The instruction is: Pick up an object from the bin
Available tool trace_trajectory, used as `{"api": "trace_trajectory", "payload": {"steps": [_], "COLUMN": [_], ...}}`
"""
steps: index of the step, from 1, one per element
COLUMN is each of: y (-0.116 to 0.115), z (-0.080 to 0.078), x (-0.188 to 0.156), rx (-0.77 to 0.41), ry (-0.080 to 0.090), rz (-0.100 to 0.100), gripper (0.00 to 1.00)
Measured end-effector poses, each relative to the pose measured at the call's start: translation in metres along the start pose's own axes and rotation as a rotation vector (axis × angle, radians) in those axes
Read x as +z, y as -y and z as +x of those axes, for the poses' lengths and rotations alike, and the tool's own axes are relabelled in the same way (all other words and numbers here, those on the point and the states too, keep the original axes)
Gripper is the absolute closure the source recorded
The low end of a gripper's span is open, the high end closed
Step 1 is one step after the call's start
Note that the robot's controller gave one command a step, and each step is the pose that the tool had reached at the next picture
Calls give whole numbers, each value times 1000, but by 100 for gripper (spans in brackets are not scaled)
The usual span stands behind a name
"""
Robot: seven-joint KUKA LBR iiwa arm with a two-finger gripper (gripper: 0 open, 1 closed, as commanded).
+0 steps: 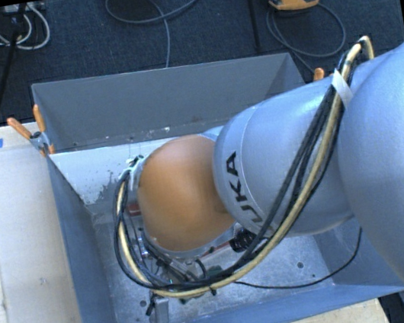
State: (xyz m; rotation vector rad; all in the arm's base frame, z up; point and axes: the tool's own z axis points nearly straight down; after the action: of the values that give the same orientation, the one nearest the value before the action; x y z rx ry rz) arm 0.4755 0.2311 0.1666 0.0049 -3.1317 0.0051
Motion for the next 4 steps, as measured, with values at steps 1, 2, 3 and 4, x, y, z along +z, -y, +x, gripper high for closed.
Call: {"api": "trace_trajectory", "payload": {"steps": [1,2,3,4], "y": [1,55,78,137], "z": [-2,-11,-12,-38], "x": [-4,9,12,59], "rx": [6,-114,-399,-371], "ry": [7,8,9,5], "rz": [-2,-2,-1,1], "gripper": [0,0,0,0]}}
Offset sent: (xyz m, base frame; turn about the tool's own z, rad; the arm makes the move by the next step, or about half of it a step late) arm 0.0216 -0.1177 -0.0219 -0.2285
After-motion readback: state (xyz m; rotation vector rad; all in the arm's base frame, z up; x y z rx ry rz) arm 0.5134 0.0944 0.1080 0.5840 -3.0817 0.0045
